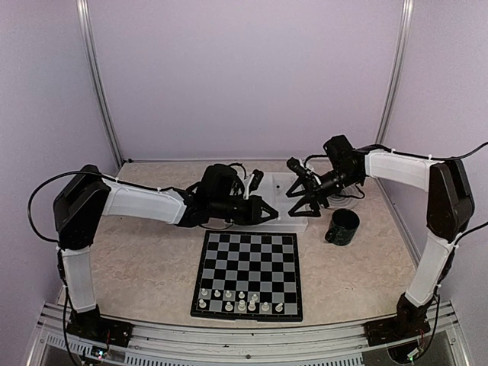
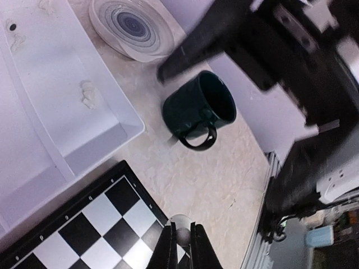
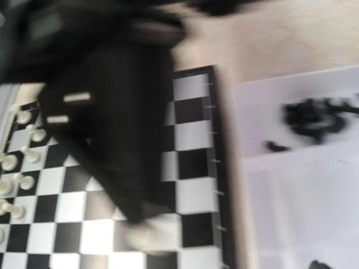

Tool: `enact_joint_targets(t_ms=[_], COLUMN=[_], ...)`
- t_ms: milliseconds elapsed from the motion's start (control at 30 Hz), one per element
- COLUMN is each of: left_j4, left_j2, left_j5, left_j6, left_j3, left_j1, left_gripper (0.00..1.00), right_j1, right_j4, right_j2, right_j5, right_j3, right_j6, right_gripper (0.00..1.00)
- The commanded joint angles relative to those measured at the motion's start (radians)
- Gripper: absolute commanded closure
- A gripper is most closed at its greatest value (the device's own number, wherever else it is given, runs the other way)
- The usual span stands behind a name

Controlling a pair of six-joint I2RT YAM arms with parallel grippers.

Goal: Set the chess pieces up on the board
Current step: Place the pawn at f2.

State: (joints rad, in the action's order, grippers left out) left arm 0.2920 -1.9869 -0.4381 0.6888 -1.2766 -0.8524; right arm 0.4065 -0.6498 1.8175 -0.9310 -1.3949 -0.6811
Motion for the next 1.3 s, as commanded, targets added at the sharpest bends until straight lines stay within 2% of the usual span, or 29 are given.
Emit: enact_joint_targets(t_ms=[0,167,433,833,1267], left_j4=[-0.347,-0.602,-0.796,-0.853,-0.876], left_j2=[0.13,0.152,0.099,0.012,-0.003], left_j5=[0.158,0.27,0.358,0.397,0.326], left_j6=[-0.315,-0.489,-0.619,-0.679,-0.722], left_j3=[-0.02,-0.034,-0.081,-0.153,-0.166], left_j1=[-0.105,-0.203,-0.33,-0.373,-0.376], left_gripper=[1.0,1.0,0.99,0.99,0.99], right_j1=[-0.08,-0.11,-0.11,-0.11,-0.11], right_j4=[-0.003,0.053,0.066,0.053,0.039], right_j2=[-0.075,-0.084,-0.068,-0.047,-0.026], right_j5=[-0.006,0.086,0.108,0.104,0.108], right_j3=[-0.017,0.004,0.009,0.016,0.014], right_j6=[0.001,0.037,0.046,0.027,0.013], right_gripper=[0.01,0.01,0.01,0.01,0.01])
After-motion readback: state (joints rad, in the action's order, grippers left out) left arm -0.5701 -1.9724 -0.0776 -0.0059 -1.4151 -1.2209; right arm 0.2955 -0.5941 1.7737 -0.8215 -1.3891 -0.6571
